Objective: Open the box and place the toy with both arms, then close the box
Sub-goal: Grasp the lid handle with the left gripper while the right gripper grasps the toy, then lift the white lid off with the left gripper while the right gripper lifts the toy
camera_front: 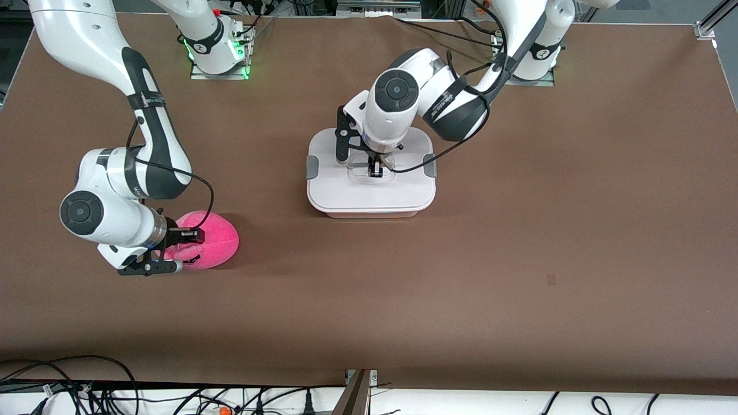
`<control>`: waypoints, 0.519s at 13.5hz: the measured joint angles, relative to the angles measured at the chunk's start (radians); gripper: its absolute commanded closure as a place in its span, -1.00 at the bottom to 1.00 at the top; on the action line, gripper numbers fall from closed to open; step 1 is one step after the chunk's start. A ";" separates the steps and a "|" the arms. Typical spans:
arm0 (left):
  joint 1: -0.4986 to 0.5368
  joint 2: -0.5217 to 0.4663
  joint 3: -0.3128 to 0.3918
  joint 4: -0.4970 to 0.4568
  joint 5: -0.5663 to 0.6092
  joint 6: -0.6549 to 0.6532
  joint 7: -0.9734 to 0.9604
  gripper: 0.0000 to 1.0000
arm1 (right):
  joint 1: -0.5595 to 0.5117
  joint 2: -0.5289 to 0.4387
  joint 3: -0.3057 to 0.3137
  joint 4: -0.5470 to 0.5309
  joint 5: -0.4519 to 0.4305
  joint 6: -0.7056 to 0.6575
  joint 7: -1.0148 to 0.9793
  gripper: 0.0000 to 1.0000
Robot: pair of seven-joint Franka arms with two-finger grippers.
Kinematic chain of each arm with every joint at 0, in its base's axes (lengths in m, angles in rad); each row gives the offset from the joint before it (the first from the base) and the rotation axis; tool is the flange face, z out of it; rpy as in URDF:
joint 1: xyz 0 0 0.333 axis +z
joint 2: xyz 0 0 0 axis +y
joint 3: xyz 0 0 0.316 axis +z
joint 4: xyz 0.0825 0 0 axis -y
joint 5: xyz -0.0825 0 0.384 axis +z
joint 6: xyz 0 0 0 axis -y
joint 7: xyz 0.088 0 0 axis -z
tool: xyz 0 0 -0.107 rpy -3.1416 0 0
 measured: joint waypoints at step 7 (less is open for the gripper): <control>0.003 0.007 -0.002 0.004 0.000 0.009 0.000 1.00 | -0.014 -0.002 -0.004 0.013 0.002 0.004 -0.065 1.00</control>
